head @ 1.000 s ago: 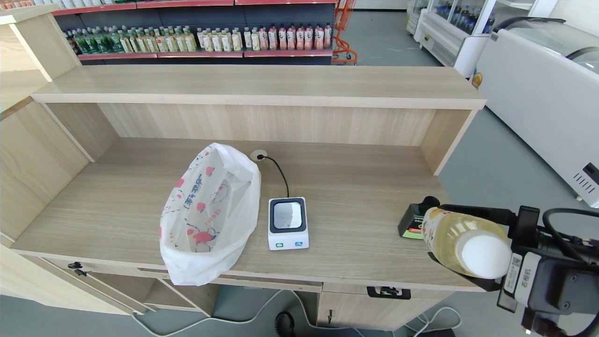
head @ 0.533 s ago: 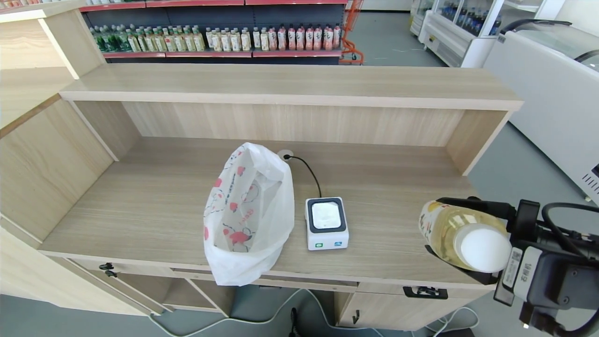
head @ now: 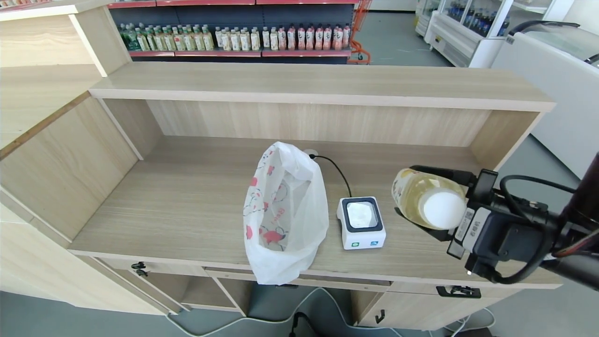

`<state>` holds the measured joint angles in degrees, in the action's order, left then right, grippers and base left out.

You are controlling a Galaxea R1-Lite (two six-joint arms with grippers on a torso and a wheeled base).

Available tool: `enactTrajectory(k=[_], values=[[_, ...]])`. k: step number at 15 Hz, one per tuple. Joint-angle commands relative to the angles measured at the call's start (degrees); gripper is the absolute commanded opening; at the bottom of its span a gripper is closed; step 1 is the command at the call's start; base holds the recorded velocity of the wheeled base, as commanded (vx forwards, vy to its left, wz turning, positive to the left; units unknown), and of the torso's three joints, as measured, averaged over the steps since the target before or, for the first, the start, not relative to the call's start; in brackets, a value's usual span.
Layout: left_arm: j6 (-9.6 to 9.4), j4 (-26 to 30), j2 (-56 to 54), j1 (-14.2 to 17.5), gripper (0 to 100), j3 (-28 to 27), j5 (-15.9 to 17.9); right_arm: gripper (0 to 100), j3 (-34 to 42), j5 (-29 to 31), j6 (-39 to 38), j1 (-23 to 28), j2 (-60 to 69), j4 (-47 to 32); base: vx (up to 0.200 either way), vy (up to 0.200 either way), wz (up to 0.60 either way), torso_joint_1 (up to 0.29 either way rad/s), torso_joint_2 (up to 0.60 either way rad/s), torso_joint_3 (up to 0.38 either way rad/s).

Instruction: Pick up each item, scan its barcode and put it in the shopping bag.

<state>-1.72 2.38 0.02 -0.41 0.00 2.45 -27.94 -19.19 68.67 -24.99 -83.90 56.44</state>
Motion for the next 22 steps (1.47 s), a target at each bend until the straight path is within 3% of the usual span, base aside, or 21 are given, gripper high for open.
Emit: enactTrajectory(k=[1,4,10,22], values=[[-0.04,0.0,0.0,0.0,100,0.0,0.0,0,-1.3,-1.7,0.8,3.7,-6.2,1.9,0.000,0.000,0.00,0.000,0.00,0.000],[0.05,0.0,0.0,0.1,100,0.0,0.0,0,-2.3,-8.8,3.2,10.0,-9.6,1.0,0.000,0.000,0.00,0.000,0.00,0.000],[0.05,0.0,0.0,0.0,100,0.0,0.0,0,-12.8,-18.7,2.8,9.7,-18.5,-1.0,0.000,0.000,0.00,0.000,0.00,0.000],[0.05,0.0,0.0,0.1,100,0.0,0.0,0,-16.7,-22.4,2.8,10.1,-24.5,-0.9,0.000,0.000,0.00,0.000,0.00,0.000]])
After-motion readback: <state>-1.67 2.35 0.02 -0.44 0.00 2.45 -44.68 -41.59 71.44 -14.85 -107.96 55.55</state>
